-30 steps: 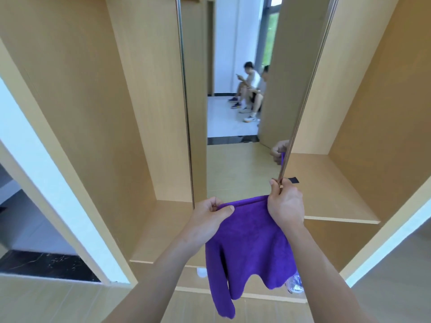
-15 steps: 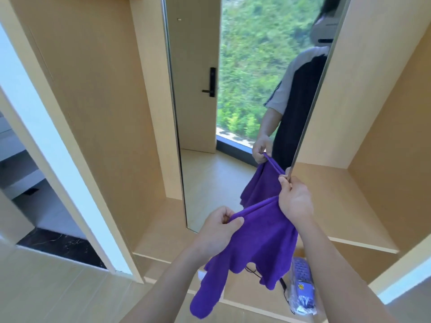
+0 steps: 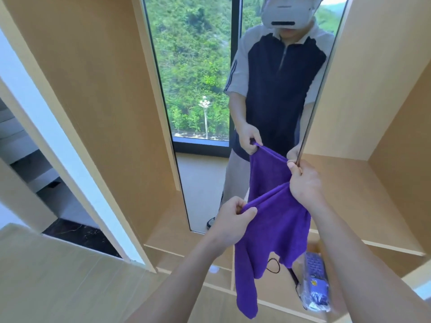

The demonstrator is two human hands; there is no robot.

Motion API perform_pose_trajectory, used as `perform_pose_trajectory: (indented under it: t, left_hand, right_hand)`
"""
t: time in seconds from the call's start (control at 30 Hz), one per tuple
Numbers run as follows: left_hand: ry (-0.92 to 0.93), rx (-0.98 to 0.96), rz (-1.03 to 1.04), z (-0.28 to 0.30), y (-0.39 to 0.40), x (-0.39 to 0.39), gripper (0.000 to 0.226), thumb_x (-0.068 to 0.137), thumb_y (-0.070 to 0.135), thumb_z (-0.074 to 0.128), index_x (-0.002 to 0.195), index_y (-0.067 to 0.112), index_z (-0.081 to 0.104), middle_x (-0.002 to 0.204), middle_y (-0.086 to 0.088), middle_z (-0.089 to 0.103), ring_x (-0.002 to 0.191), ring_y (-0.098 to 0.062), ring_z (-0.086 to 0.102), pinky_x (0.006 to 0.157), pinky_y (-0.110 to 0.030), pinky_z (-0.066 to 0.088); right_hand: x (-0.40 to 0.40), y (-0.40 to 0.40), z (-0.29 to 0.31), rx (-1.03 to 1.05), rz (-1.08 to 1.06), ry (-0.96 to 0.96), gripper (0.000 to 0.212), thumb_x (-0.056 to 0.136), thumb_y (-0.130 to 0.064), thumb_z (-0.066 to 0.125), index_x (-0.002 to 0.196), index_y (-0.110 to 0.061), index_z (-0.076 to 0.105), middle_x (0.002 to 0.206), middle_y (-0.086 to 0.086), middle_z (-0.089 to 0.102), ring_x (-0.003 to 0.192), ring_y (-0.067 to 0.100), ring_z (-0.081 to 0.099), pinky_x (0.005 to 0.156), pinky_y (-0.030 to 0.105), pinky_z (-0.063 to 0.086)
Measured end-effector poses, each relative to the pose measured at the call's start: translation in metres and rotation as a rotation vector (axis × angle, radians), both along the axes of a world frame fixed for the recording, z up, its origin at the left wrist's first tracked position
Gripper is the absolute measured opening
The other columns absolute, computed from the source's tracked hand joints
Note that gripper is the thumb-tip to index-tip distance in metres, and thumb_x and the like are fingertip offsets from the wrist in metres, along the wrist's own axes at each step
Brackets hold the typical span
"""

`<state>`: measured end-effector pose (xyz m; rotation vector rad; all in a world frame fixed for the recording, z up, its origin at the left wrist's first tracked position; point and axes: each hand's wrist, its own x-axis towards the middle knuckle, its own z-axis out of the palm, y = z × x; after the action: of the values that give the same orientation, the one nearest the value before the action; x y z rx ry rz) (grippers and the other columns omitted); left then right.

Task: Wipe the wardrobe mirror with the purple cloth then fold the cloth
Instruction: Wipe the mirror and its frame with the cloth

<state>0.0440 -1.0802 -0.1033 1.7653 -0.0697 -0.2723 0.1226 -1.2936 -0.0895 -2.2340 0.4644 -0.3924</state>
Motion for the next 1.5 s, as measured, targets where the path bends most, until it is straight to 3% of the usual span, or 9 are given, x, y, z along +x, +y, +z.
perform_pose_trajectory:
  t: [0.3,0.4,0.5,0.63,0.7,0.83,1.0,1.33,1.5]
  left_hand:
    - [-0.003,0.024,-0.060,-0.011,0.020,0.022,0.020,0.095,0.039,0.062,0.090,0.020,0.061,0.083,0.005,0.070,0.068,-0.003,0.065,0.058,-0.017,0.050]
    - [-0.086,0.092,-0.105,-0.009,0.039,0.040,0.020,0.092,0.039,0.065,0.087,0.020,0.061,0.073,0.010,0.065,0.060,0.000,0.056,0.053,-0.012,0.044]
    - [-0.173,0.133,-0.161,-0.009,0.062,0.061,0.018,0.086,0.034,0.069,0.076,0.023,0.060,0.062,0.015,0.059,0.057,-0.002,0.050,0.053,-0.011,0.039]
    - [-0.246,0.209,-0.193,-0.005,0.086,0.094,0.018,0.088,0.030,0.073,0.075,0.021,0.063,0.064,0.009,0.062,0.058,0.000,0.052,0.055,-0.011,0.042]
    - [-0.311,0.226,-0.211,0.005,0.092,0.111,0.019,0.087,0.029,0.074,0.073,0.024,0.063,0.062,0.015,0.062,0.057,0.002,0.053,0.056,-0.011,0.042]
    - [-0.535,0.388,-0.186,0.032,0.096,0.133,0.020,0.083,0.040,0.076,0.071,0.030,0.062,0.073,0.026,0.066,0.068,0.002,0.060,0.055,-0.012,0.041]
    - [-0.731,0.641,-0.023,0.051,0.082,0.145,0.034,0.083,0.055,0.070,0.068,0.032,0.051,0.066,0.015,0.061,0.069,-0.009,0.059,0.059,-0.030,0.046]
    - [-0.827,0.738,0.105,0.071,0.065,0.168,0.044,0.081,0.069,0.063,0.062,0.030,0.055,0.053,0.014,0.056,0.054,-0.005,0.048,0.046,-0.022,0.024]
    - [-0.803,0.774,0.173,0.083,0.051,0.163,0.052,0.079,0.076,0.059,0.060,0.029,0.053,0.049,0.013,0.054,0.051,0.001,0.045,0.046,-0.022,0.025]
  right_hand:
    - [-0.017,0.008,0.007,0.096,-0.014,-0.059,0.024,0.105,-0.046,0.045,0.099,-0.026,0.058,0.094,-0.004,0.060,0.093,0.023,0.056,0.083,0.034,0.038]
    - [-0.042,0.023,-0.007,0.267,-0.175,-0.168,0.033,0.101,-0.051,0.050,0.106,-0.022,0.063,0.099,-0.002,0.067,0.095,0.021,0.060,0.088,0.033,0.042]
    - [-0.069,0.058,-0.030,0.364,-0.301,-0.188,0.027,0.101,-0.050,0.051,0.094,-0.025,0.056,0.089,-0.002,0.065,0.087,0.024,0.060,0.083,0.033,0.039]
    - [-0.091,0.101,-0.051,0.297,-0.124,-0.144,0.018,0.096,-0.019,0.060,0.086,-0.024,0.046,0.078,-0.009,0.053,0.075,0.014,0.050,0.070,0.022,0.039]
    - [-0.090,0.111,-0.051,0.194,-0.086,-0.142,0.030,0.085,-0.003,0.058,0.083,-0.028,0.041,0.076,-0.009,0.048,0.071,0.010,0.045,0.066,0.021,0.038]
    - [-0.072,0.115,-0.033,0.029,-0.174,-0.265,0.035,0.075,0.005,0.057,0.072,-0.027,0.043,0.070,-0.010,0.050,0.068,0.012,0.047,0.061,0.018,0.036]
    - [-0.044,0.104,-0.008,0.007,-0.434,-0.273,0.025,0.083,-0.008,0.064,0.075,-0.027,0.051,0.071,-0.009,0.059,0.067,0.013,0.058,0.062,0.031,0.046]
    - [-0.010,0.077,0.021,0.062,-0.670,-0.306,0.040,0.075,-0.046,0.076,0.059,-0.019,0.052,0.062,-0.006,0.057,0.059,0.012,0.053,0.052,0.032,0.035]
    - [-0.004,0.072,0.024,0.339,-0.594,-0.333,0.041,0.085,-0.040,0.069,0.053,-0.016,0.066,0.049,-0.004,0.066,0.047,0.017,0.066,0.050,0.027,0.052]
